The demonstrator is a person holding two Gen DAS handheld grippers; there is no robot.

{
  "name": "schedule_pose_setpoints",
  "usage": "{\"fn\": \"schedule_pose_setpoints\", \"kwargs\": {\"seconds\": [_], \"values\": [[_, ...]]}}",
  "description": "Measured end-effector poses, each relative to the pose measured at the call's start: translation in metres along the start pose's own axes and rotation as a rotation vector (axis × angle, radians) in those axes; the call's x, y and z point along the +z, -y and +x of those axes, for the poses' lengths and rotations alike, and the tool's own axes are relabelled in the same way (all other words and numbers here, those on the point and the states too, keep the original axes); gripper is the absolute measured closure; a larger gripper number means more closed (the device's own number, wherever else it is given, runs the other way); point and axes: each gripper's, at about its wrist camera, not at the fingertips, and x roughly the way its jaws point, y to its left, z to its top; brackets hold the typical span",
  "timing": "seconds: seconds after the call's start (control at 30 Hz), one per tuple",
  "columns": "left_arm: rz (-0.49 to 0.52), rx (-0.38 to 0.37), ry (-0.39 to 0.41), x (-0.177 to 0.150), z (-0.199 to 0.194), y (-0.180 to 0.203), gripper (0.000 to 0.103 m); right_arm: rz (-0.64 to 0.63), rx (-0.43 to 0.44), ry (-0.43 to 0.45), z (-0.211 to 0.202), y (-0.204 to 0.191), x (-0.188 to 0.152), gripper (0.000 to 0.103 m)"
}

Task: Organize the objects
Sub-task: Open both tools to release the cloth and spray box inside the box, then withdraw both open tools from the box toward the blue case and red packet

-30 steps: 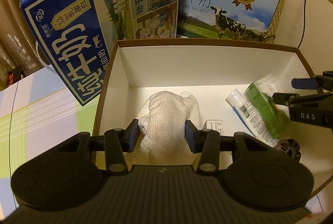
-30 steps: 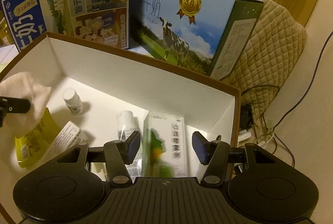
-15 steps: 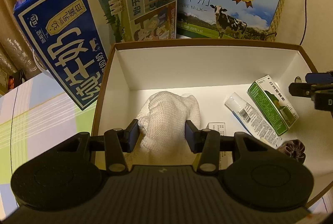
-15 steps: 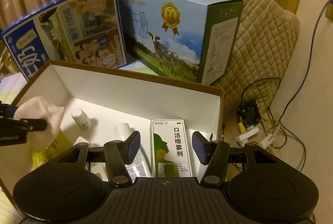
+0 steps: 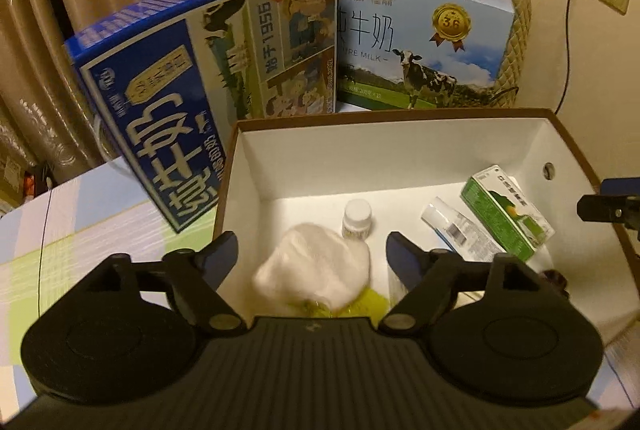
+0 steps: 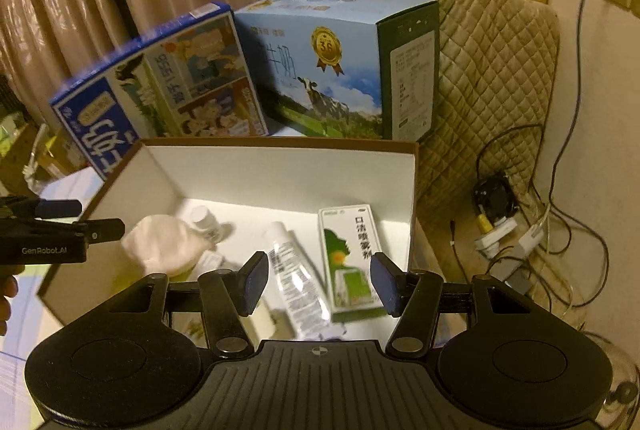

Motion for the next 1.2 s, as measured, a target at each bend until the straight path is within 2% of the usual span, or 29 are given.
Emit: {"fn": "schedule_pose_setpoints", "kwargs": {"seconds": [0.23,0.53,1.2], "values": [[-0.038,-0.019,0.01,-0.015,-0.044,-0.003,0.016,0.048,0.028,-0.001,-0.035,-0.003,-0.029,0.048],[-0.114,-0.031,0.01,-0.044,-0.091,-0.001,0.015,0.087,0.035,-0.023,-0.067,-0.009,-0.062,0.048],[-0.126,-0.067,-0.081,-0.125,-0.137,0.026,0.015,0.118,0.072,-0.088,-0.11,-0.042,-0.123,0.048]]}}
